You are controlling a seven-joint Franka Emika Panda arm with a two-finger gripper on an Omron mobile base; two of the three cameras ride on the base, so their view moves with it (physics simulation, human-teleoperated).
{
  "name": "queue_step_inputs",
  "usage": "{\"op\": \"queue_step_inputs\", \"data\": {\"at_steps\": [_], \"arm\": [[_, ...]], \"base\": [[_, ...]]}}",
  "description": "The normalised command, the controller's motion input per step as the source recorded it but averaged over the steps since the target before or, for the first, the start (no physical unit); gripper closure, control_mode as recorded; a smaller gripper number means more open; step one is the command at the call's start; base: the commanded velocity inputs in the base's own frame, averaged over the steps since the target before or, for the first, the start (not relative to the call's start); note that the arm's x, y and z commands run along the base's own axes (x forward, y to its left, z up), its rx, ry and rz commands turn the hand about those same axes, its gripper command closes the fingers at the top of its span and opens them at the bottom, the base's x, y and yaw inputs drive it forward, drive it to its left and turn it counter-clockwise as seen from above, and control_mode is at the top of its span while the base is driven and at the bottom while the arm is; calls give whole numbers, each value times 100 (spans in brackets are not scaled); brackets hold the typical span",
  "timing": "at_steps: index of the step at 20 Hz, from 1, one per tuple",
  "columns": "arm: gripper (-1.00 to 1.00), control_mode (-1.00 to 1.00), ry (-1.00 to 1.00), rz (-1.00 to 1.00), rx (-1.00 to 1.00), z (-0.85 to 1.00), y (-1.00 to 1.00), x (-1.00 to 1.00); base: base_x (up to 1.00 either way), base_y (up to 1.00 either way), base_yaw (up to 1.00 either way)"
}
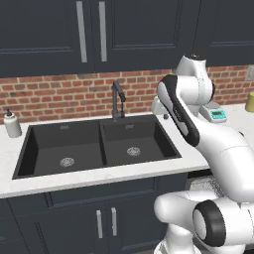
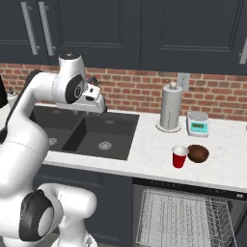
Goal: Pick up the cup and bowl from the counter, place them in the dishwasher, and close the dishwasher door.
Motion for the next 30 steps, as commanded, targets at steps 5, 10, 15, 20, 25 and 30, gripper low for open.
{"op": "queue_step_inputs", "data": {"at_steps": [5, 10, 15, 20, 25, 30], "arm": [[-100, -100, 0, -5, 0, -14, -1, -10], [-100, -100, 13, -27, 0, -25, -28, -6], [-100, -100, 14, -30, 0, -24, -51, 0], [-100, -100, 11, -33, 0, -30, -61, 0], [-100, -100, 15, -36, 0, -28, -65, 0], [-100, -100, 7, -33, 4, -9, -72, 0]], "base": [[0, 0, 0], [0, 0, 0], [0, 0, 0], [0, 0, 0], [0, 0, 0], [0, 0, 0]]}}
